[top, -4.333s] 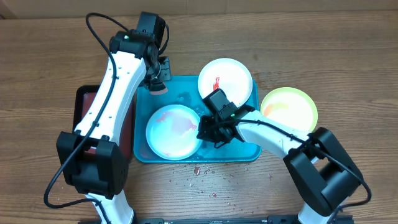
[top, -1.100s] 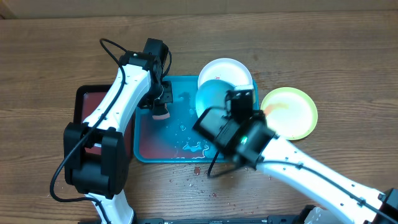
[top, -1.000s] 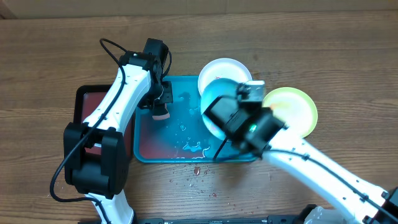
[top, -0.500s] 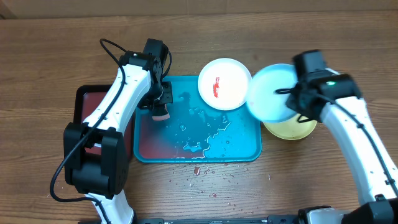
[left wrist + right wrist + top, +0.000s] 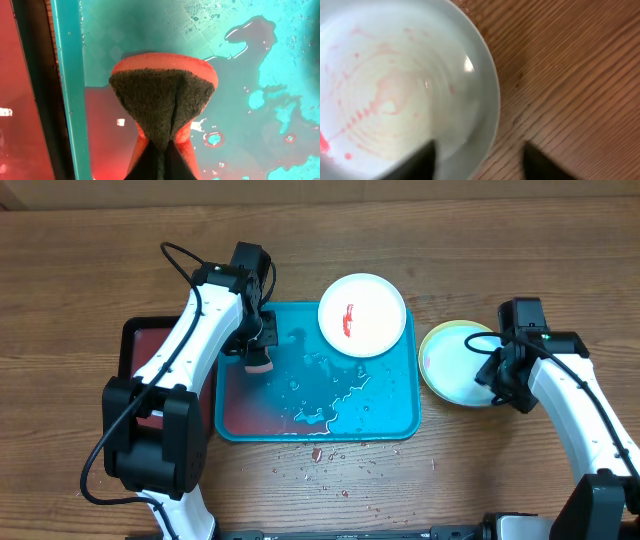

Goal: Clean dirty plates on tray and stack at the side
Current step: 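Move right gripper to the remaining white plate and grasp its rim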

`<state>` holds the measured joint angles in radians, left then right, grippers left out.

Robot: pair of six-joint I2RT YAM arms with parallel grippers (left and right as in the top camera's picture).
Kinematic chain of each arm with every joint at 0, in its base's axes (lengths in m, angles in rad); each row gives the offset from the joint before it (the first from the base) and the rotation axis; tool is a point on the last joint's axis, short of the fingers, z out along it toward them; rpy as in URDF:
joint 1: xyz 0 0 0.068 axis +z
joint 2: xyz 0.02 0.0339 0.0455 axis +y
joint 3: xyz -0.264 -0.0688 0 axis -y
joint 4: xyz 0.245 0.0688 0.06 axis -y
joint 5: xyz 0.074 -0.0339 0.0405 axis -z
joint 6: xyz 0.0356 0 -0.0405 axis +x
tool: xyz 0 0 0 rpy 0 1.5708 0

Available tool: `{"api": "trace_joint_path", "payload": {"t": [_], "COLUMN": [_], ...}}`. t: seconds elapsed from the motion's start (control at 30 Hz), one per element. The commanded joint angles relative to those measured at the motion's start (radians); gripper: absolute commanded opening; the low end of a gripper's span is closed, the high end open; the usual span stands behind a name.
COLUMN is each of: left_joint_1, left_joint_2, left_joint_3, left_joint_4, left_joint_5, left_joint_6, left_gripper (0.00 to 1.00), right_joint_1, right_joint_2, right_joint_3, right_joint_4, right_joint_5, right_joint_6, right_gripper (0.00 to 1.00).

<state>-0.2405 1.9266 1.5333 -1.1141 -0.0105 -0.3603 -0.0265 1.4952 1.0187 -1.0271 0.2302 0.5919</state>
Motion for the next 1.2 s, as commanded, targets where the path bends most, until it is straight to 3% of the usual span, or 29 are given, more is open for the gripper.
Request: {"api": "trace_joint_path", "payload": {"t": [0.0,0.17,0.4,0.67,0.93,1.17], "left_joint_1": [-0.004,-0.010,-0.016,-0.018,-0.018,-0.018], "left_joint_2": [-0.001,-0.001,-0.001,-0.001,-0.001,-0.001], "left_joint_3": [-0.008,-0.008,-0.008,-0.008,-0.008,-0.008], "left_joint_4": [0.000,0.001,0.005,0.006,0.010,0.009], "left_joint_5": [0.012,0.012,0.011,0.011,0.011,0.011], "left_joint_6": [0.001,0.000,0.001,0.001,0.000,0.000], "left_gripper": [0.04,0.04,0.04,0.04,0.04,0.04], "right_joint_1": [-0.002,-0.002,0.057,0.235,0.350,0.388], "right_joint_2": [-0.012,-0.012,-0.012,0.013,0.145,0.272], "right_joint_3": [0.015,0.093,0.147,0.126,0.124,0.124], "right_joint_4": [0.018,0.017,0.187,0.303,0.338,0.426], "right_joint_5": [-0.073,-0.236,-0.622,-0.343,-0.265,-0.271], "right_joint_6": [-0.080,-0.153,-0.099,0.173,0.298,0.299], "right_gripper": [0.85,0.85,0.62,0.55,0.53,0.49]}}
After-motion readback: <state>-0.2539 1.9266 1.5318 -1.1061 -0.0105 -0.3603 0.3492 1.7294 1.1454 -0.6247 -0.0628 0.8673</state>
